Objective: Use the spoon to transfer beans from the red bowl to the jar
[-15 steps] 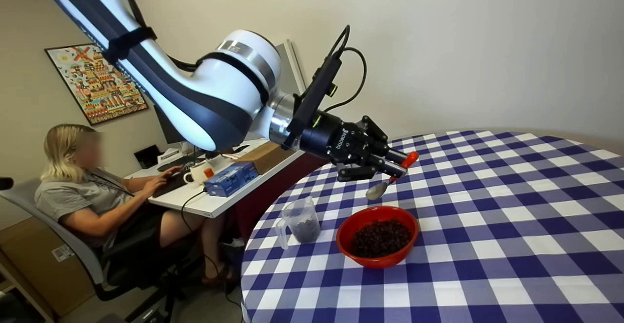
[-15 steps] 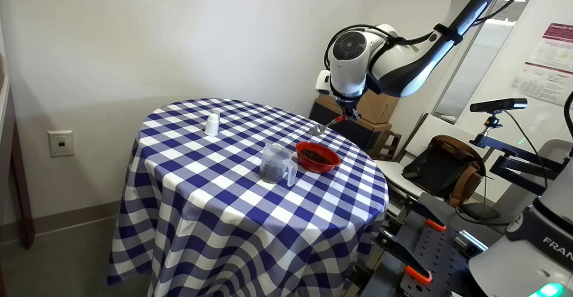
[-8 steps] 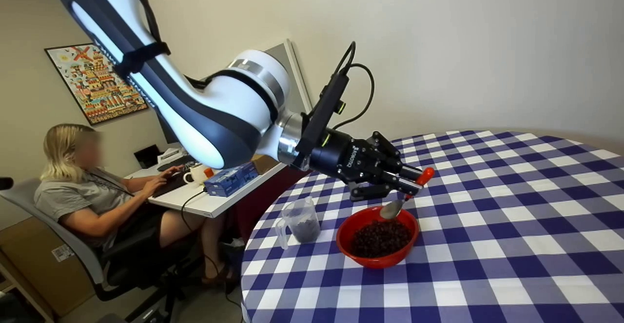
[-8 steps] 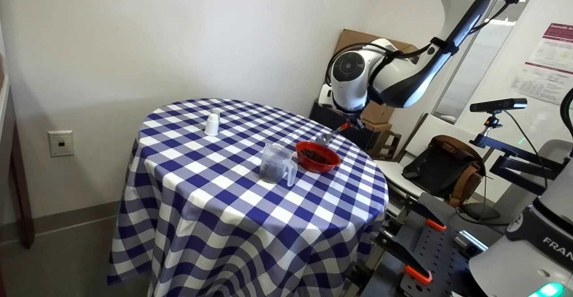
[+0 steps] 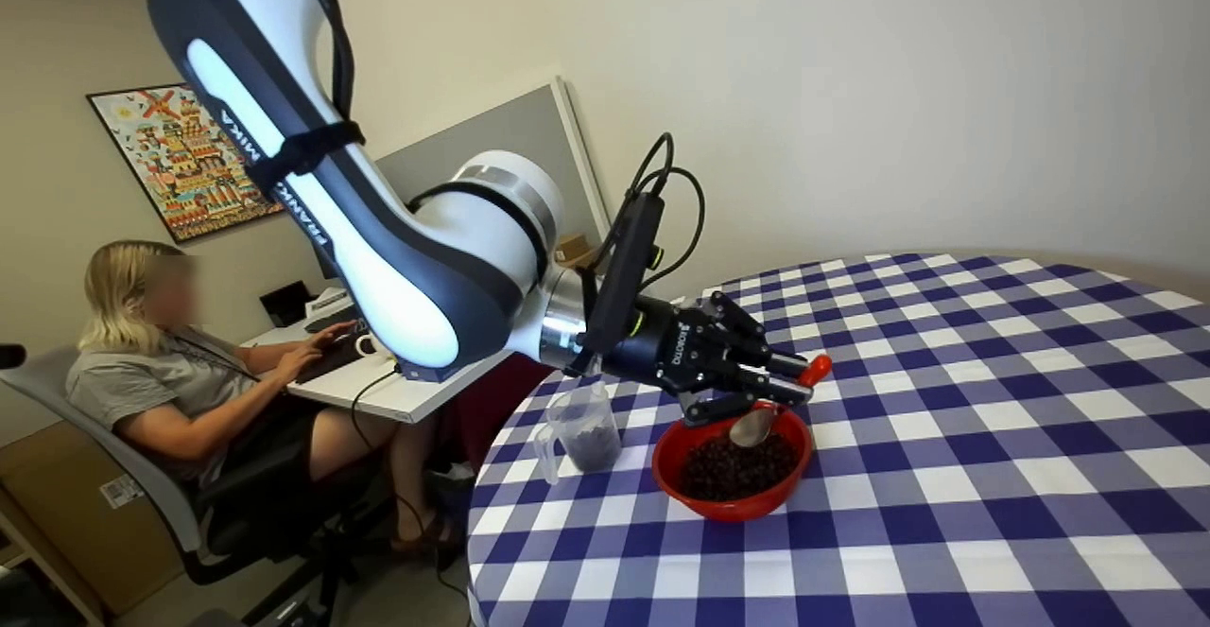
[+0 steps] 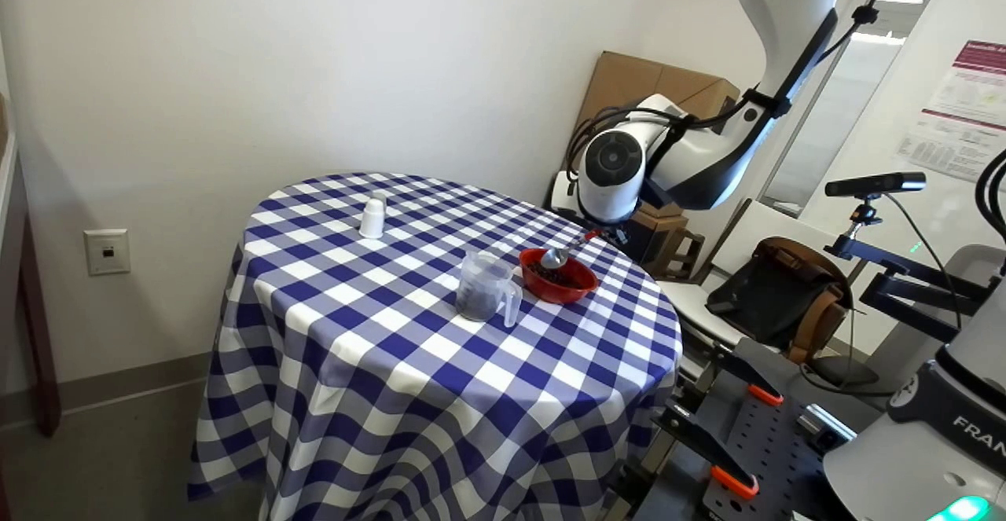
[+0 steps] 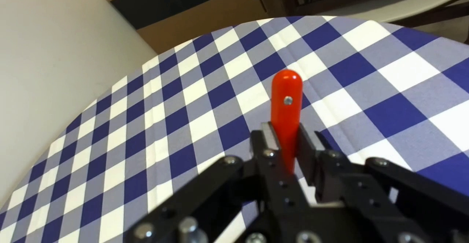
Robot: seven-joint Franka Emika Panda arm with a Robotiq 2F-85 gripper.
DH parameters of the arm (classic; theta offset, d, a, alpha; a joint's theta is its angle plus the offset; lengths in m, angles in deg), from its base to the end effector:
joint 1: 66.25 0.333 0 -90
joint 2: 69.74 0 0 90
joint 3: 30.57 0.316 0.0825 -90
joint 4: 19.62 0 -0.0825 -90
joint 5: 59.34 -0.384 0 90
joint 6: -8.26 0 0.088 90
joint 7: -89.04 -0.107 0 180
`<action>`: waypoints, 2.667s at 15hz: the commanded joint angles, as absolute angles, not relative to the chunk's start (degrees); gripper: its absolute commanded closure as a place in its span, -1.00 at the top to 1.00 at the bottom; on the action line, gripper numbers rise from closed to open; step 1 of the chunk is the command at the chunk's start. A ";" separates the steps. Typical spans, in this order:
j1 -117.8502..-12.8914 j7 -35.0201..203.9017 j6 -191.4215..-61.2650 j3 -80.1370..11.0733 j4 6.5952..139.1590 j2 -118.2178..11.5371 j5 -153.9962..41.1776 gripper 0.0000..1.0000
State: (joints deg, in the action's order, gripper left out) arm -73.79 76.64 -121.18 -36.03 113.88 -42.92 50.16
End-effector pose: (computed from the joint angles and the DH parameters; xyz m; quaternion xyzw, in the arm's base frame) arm 0.4592 -0.1362 0.1212 0.6762 0.5312 -0.1675 0.4822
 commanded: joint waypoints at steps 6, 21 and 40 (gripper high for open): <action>-74.18 69.27 -115.62 -33.36 113.14 -40.66 60.99 -0.87; -73.96 64.91 -109.18 -32.02 114.58 -39.34 64.09 -0.87; -74.16 64.76 -109.86 -26.55 117.19 -37.83 45.82 -0.88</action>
